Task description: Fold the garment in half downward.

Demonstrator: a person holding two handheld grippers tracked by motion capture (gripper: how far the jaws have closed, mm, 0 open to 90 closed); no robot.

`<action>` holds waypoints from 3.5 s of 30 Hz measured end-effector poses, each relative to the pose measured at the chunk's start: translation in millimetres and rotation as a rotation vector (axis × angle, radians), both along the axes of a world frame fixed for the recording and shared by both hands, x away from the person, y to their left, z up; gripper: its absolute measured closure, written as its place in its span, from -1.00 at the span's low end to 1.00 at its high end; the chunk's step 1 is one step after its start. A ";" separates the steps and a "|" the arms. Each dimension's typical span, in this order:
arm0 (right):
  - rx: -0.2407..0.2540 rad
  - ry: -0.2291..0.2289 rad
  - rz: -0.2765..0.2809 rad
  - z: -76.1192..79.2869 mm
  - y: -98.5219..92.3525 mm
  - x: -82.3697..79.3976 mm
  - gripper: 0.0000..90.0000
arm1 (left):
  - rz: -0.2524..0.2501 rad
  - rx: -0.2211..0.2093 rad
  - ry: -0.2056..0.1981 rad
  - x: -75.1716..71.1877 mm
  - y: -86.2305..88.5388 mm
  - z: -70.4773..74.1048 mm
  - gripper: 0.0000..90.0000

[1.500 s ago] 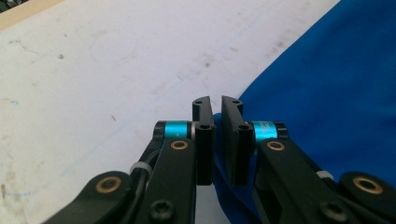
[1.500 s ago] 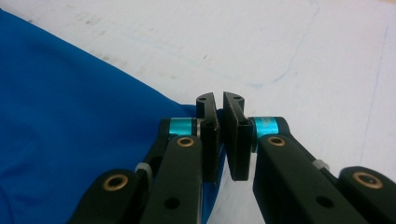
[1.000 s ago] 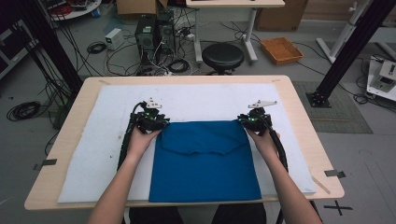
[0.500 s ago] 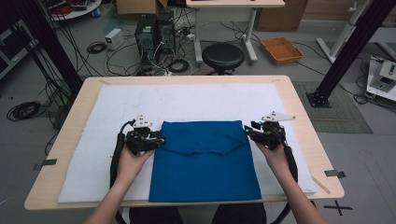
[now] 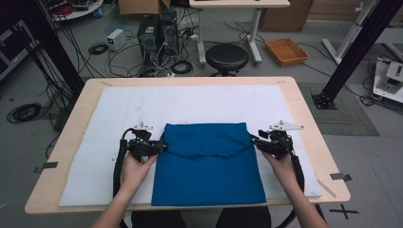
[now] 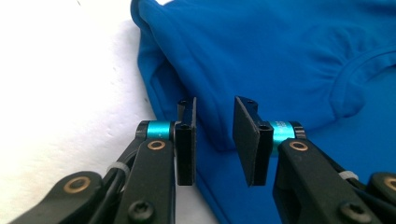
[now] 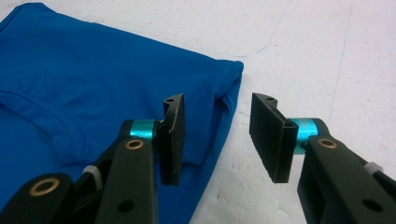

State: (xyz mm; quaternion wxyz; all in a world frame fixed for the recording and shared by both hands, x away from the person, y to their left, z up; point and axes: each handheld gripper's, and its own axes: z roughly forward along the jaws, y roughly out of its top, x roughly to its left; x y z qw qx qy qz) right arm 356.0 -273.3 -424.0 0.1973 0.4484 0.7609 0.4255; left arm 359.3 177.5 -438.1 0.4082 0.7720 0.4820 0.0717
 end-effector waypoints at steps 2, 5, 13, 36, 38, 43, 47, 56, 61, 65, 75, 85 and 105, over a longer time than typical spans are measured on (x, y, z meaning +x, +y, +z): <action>0.001 -0.004 -0.001 0.1 0.1 -0.3 0.25 | -0.002 -0.005 0.008 -0.5 -0.6 0.5 0.56; 0.000 -0.008 -0.001 0.2 -0.1 -0.5 0.25 | -0.002 -0.003 0.015 -0.3 -1.6 -0.2 0.56; 0.001 -0.006 0.013 0.6 1.1 -3.4 0.39 | -0.007 0.004 0.004 -0.2 -2.9 -0.9 0.86; -0.040 0.119 0.048 -15.8 18.1 2.6 1.00 | -0.029 -0.012 -0.035 -1.9 -4.0 4.6 0.96; -0.021 0.114 0.046 -13.1 15.5 1.0 1.00 | -0.031 -0.017 -0.038 -2.9 -3.5 6.5 0.97; 0.018 0.102 0.052 -3.3 10.0 -5.3 1.00 | -0.046 -0.030 -0.044 -7.2 -0.8 12.6 0.99; 0.023 0.105 0.051 0.5 9.1 -9.0 1.00 | -0.047 -0.032 -0.051 -10.9 1.8 15.3 0.99; 0.008 0.110 0.057 -5.4 11.3 -5.0 0.99 | -0.018 0.007 0.005 -1.0 -4.3 2.9 0.62; 0.011 0.108 0.055 -5.4 10.6 -4.9 0.99 | -0.032 0.045 0.006 0.6 -12.1 -0.5 0.77; 0.010 0.107 0.055 -5.2 10.0 -5.2 0.99 | -0.018 0.033 -0.001 1.1 -10.2 0.1 0.95; 0.018 0.101 0.062 -0.6 7.7 -9.2 0.99 | -0.033 -0.020 -0.023 -7.0 -2.3 11.9 0.97; 0.019 0.108 0.102 12.0 4.8 -32.1 0.99 | -0.098 -0.075 -0.037 -31.3 3.9 32.2 0.97; -0.044 0.131 0.215 16.2 0.7 -134.9 0.99 | -0.233 -0.047 0.019 -131.3 12.2 27.5 0.96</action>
